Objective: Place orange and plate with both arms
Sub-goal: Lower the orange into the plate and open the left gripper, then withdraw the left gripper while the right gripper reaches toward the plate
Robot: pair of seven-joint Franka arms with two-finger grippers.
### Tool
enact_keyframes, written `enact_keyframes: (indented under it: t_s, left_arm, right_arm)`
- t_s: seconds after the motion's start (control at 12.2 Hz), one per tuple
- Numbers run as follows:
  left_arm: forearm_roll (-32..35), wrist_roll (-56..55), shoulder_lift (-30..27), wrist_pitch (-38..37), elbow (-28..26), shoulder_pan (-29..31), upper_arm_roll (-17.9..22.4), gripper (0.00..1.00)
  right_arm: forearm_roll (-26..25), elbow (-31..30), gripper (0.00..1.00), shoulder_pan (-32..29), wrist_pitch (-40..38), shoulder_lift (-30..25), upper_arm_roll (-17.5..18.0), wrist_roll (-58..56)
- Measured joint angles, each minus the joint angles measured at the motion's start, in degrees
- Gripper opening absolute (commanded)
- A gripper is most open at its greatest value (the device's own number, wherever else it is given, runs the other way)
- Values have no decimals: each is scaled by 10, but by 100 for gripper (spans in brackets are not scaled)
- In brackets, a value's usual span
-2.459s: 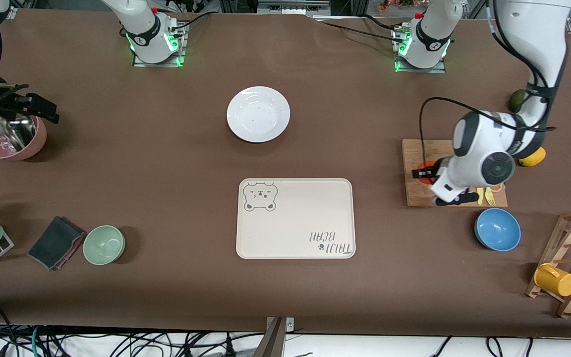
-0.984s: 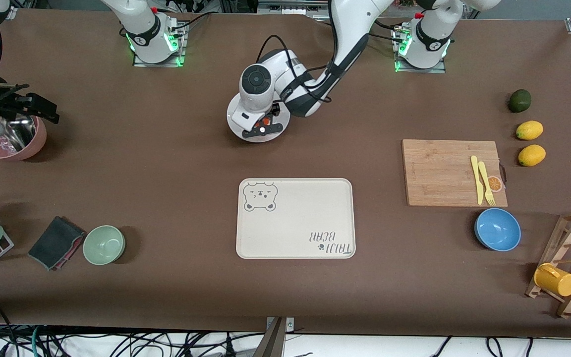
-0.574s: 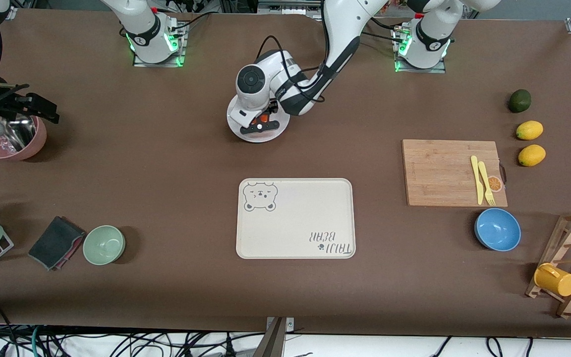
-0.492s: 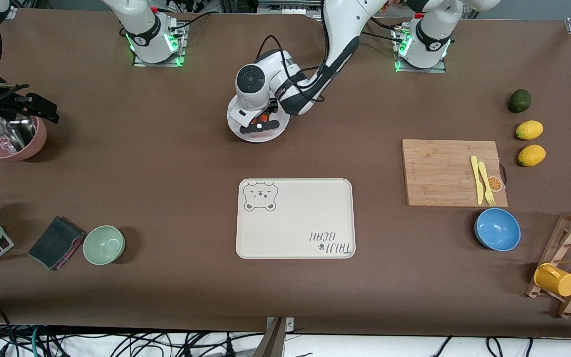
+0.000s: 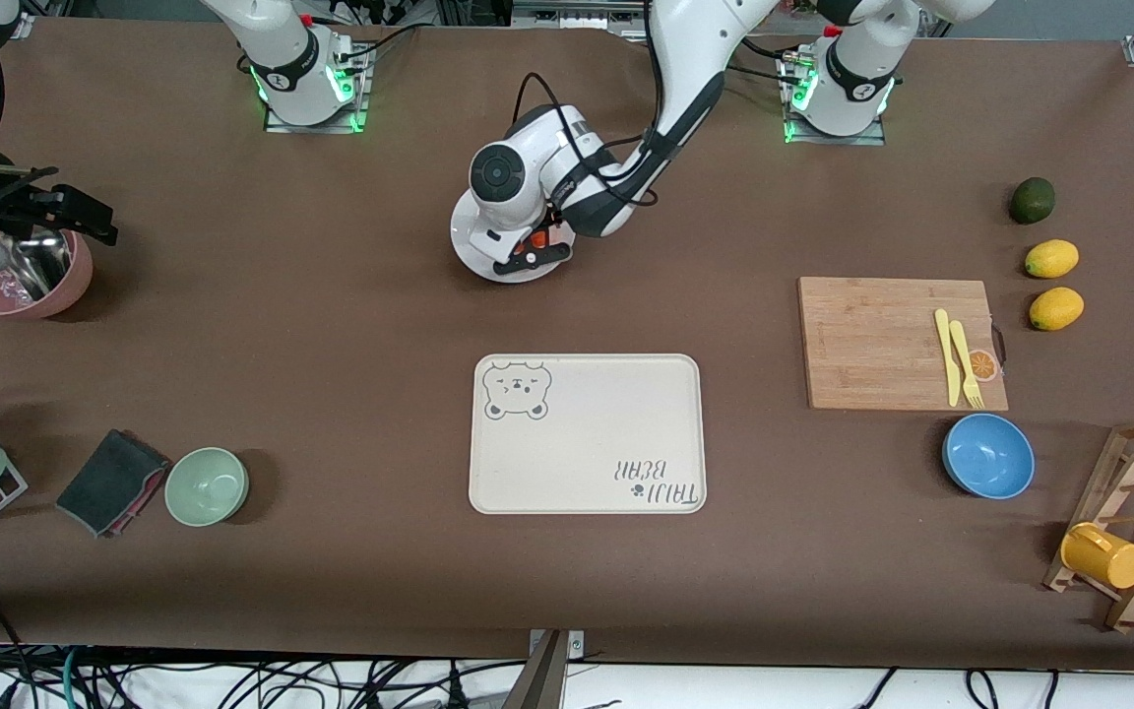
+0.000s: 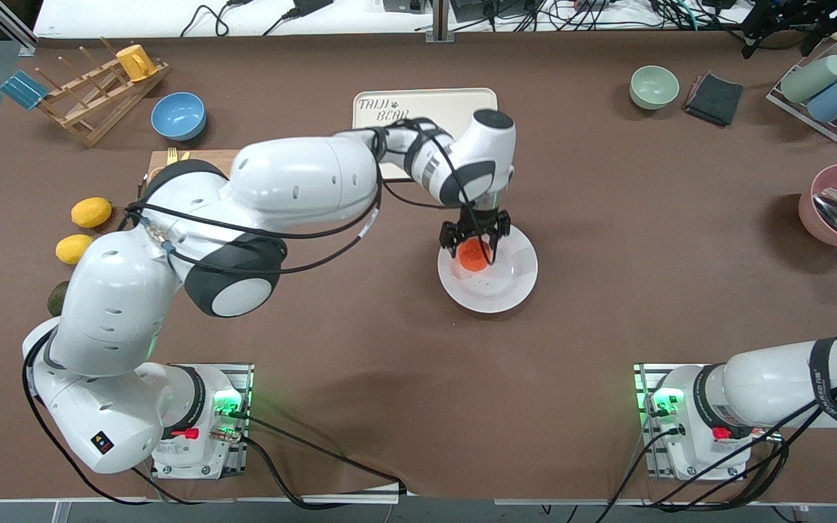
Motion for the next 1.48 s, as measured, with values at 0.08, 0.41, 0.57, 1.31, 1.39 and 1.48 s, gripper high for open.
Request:
enact_keyframes:
  t_s: [0.08, 0.41, 0.57, 1.31, 1.39, 1.48]
  left_arm:
    - [0, -11, -26, -34, 7, 9, 13, 100]
    - [0, -10, -149, -197, 13, 130, 30, 100]
    - [19, 55, -168, -236, 8, 209, 33, 100]
    - [67, 528, -165, -260, -8, 526, 36, 100]
    - [70, 558, -166, -257, -8, 537, 36, 100]
    - [78, 586, -169, -243, -8, 545, 35, 100]
  right_arm:
    - [0, 0, 100, 0, 0, 0, 0, 0]
    - [0, 0, 100, 4, -6, 5, 0, -1]
    - [7, 0, 100, 18, -16, 20, 1, -1]
    - [254, -11, 100, 104, -47, 128, 8, 1]
    - [283, -14, 100, 104, -50, 150, 8, -8]
    - [310, -21, 100, 104, -57, 170, 8, -27]
